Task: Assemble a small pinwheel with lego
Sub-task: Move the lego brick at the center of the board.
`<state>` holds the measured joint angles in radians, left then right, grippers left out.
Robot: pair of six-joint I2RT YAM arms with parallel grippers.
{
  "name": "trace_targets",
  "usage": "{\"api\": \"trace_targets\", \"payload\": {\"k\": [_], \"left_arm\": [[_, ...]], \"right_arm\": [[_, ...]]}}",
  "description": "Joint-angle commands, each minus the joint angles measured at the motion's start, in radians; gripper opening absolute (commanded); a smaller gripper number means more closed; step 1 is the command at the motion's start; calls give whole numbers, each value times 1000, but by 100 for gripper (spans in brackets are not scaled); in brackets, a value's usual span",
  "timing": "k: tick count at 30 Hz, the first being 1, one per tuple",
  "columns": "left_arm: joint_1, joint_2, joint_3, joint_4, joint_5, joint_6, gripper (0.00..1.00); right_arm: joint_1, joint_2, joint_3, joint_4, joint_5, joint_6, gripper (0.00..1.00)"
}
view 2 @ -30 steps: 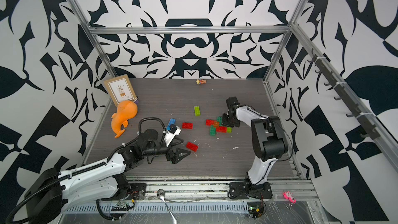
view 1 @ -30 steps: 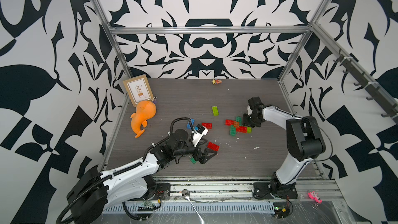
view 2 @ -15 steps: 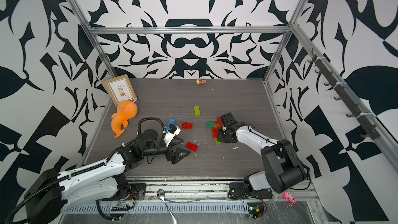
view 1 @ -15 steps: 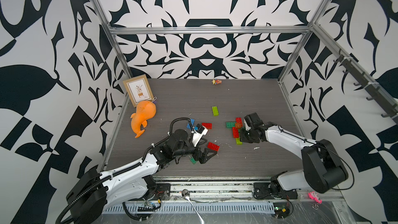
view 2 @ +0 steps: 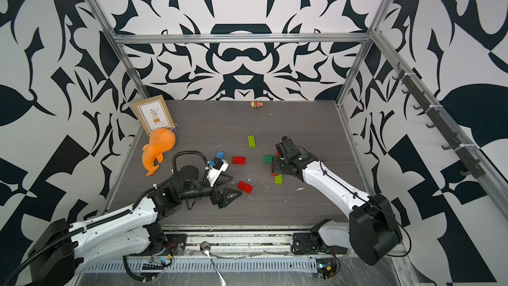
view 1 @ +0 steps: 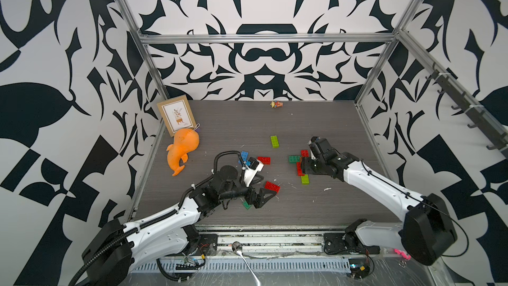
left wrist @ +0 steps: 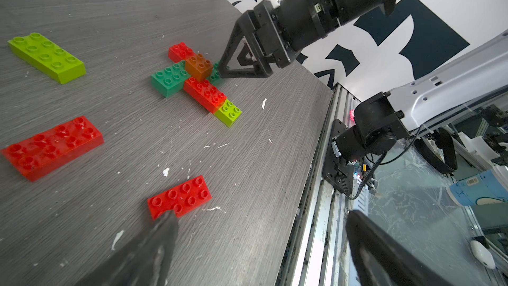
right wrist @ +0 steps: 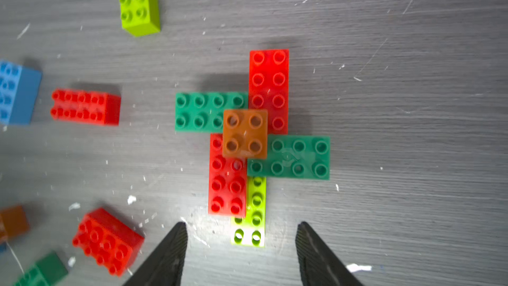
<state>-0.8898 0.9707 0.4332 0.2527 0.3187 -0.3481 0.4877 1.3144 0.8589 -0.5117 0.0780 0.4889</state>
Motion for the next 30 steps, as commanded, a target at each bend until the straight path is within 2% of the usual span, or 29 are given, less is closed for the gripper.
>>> {"api": "trace_targets", "payload": {"k": [1, 8, 12, 19, 30], "left_arm": [[-1, -21, -17, 24, -11, -12, 100], [-1, -20, -14, 24, 0, -12, 100], [-2, -20, -14, 25, 3, -11, 100], [-1, -21, -15, 25, 2, -13, 100], [-1, -26, -17, 26, 2, -14, 100]], "right_arm": [[-2, 60, 76, -1, 50, -30, 67], [-10, 186, 164, -11, 81, -54, 61], [-22, 226, 187, 0, 69, -55, 53], [-32, 273, 207, 7, 74, -58, 46], [-43, 300, 213, 8, 68, -58, 21]]}}
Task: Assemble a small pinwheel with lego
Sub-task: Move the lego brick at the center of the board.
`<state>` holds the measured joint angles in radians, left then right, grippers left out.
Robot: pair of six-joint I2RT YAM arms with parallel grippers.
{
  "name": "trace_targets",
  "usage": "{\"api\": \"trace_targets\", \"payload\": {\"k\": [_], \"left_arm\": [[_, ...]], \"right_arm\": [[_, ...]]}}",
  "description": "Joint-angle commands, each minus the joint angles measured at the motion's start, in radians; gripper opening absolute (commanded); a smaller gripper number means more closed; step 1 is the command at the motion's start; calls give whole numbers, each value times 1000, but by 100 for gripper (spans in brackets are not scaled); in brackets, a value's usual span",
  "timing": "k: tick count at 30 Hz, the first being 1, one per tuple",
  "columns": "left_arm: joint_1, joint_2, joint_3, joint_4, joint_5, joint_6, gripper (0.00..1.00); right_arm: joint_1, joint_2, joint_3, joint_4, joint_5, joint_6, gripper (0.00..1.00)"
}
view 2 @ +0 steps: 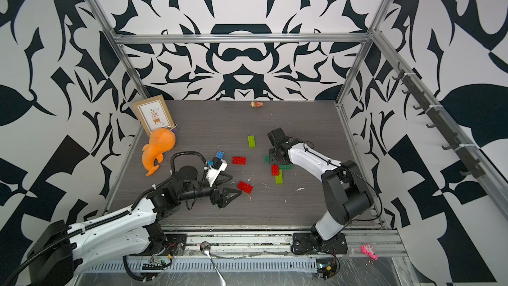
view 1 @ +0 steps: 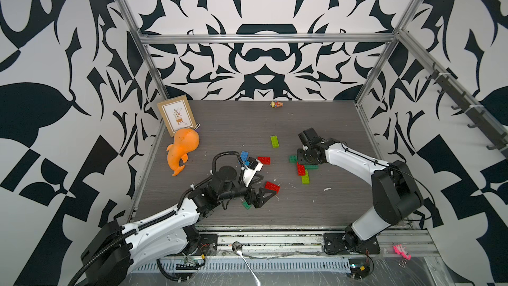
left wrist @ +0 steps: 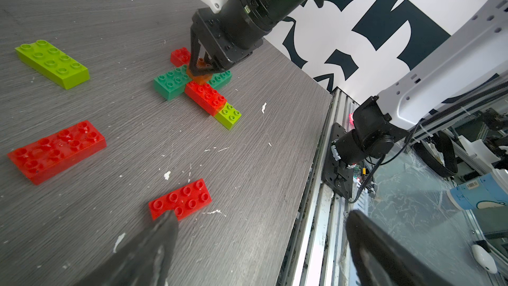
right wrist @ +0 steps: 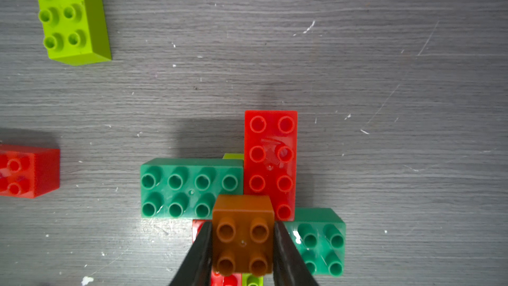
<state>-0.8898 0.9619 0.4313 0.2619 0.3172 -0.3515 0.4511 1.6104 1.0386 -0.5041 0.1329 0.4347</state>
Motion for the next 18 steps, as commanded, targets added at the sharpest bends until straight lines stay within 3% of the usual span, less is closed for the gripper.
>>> {"api": "trace_targets", "payload": {"k": [1, 8, 18], "left_arm": [[-1, -18, -15, 16, 2, -10, 100], [-1, -19, -15, 2, -40, -9, 100], [-1, -23, -15, -9, -56, 2, 100]], "right_arm": [[-8, 3, 37, 2, 10, -3, 20], [-58, 93, 241, -61, -42, -44, 13], [-145, 394, 696, -255, -102, -111, 9]]}}
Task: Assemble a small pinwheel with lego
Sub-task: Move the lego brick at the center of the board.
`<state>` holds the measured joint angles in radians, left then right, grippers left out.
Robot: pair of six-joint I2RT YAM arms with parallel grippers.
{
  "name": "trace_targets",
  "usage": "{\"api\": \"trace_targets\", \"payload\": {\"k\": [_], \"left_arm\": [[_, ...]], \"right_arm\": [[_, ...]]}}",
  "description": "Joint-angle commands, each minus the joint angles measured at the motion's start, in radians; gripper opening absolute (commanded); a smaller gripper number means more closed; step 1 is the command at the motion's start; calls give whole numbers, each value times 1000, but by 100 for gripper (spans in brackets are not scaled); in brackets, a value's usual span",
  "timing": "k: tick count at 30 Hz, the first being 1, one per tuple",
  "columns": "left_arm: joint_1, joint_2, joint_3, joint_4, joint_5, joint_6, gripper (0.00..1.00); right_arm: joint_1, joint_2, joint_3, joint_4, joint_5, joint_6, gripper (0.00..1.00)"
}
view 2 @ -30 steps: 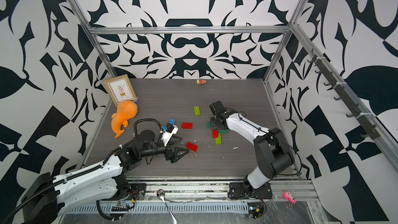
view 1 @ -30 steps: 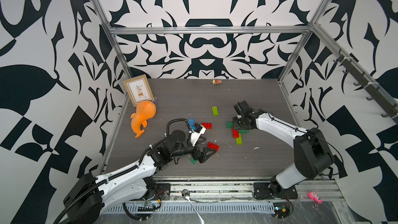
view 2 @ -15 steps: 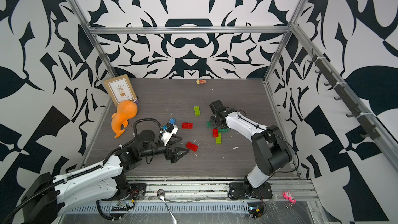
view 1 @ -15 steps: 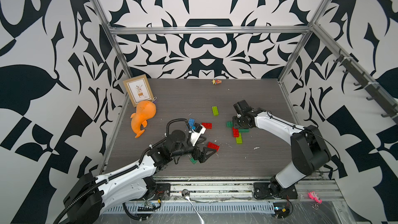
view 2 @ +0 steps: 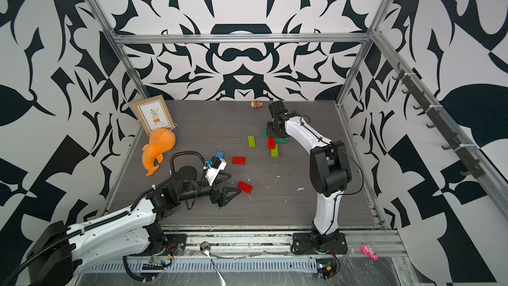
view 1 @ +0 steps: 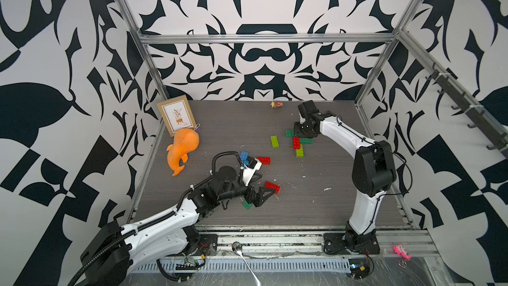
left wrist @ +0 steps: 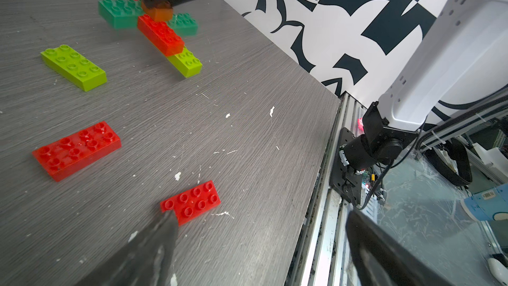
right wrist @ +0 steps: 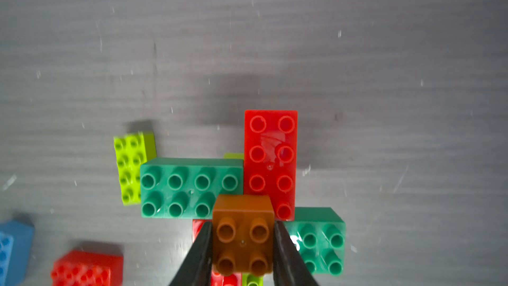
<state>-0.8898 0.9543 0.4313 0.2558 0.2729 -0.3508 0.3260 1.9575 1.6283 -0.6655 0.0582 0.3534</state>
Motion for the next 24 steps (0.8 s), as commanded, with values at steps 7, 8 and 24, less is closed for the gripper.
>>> {"api": "trace_targets", "payload": {"k": [7, 8, 24], "left_arm": [[-1, -6, -12, -3, -9, 3, 100], [-1, -5, -12, -2, -9, 3, 100], [-1, 6, -10, -1, -25, 4, 100]], "right_arm": [[-30, 243, 390, -230, -33, -48, 6], [-30, 265, 417, -243, -33, -48, 5], [-28, 330, 497, -275, -24, -48, 19]]}}
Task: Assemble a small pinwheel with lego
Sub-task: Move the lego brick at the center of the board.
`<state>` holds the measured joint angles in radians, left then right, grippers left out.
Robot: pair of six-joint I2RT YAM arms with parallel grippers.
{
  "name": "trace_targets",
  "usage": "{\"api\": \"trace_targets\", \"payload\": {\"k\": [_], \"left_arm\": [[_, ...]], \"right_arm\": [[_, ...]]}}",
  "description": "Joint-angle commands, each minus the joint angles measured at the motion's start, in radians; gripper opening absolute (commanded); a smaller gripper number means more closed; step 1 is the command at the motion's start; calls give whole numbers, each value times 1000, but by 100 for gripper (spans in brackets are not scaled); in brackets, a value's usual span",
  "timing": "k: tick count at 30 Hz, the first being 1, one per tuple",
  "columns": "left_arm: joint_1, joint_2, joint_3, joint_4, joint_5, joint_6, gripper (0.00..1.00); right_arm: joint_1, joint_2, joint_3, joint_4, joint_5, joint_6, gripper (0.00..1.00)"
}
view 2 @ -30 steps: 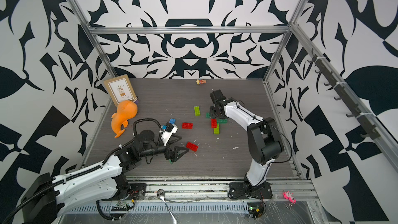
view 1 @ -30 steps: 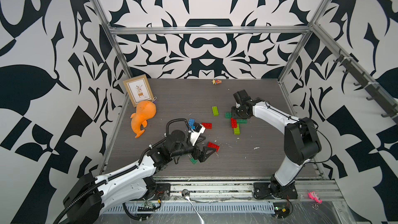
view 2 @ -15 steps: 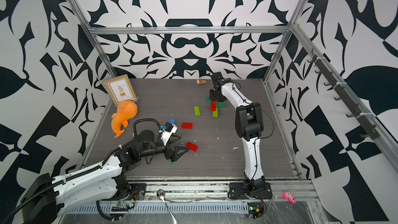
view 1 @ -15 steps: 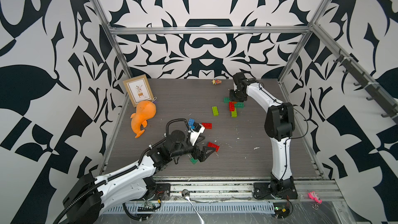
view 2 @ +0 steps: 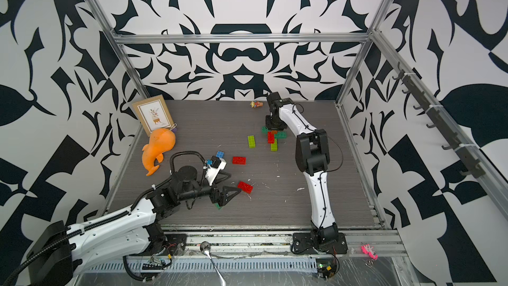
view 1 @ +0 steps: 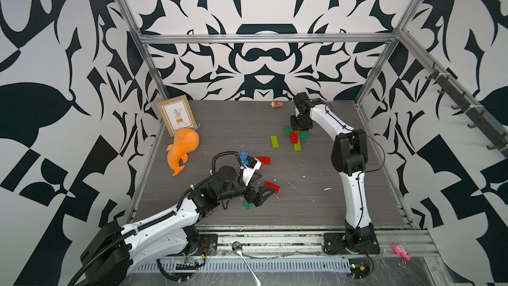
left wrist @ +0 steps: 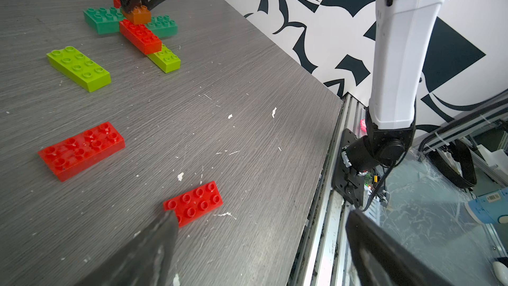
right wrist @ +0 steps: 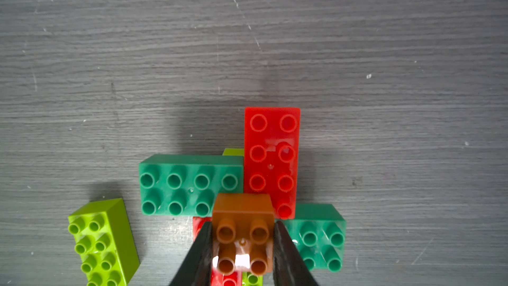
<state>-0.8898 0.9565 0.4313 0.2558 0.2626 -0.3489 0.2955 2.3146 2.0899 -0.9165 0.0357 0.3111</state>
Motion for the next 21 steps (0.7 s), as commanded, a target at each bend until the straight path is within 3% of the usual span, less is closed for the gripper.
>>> {"api": "trace_targets", "payload": {"k": [1, 8, 13, 21], "left_arm": [[-1, 6, -10, -3, -18, 2, 100], [-1, 23, -8, -7, -42, 1, 100], [-1, 20, -8, -14, -76, -1, 100], [2, -28, -6, -61, -117, -57, 100]], "right_arm": [[4, -35, 34, -22, -4, -7, 24], [4, -119, 44, -2, -36, -29, 60], [13, -244, -29, 15, -57, -53, 65], [188, -803, -744, 366, -36, -14, 71]]}}
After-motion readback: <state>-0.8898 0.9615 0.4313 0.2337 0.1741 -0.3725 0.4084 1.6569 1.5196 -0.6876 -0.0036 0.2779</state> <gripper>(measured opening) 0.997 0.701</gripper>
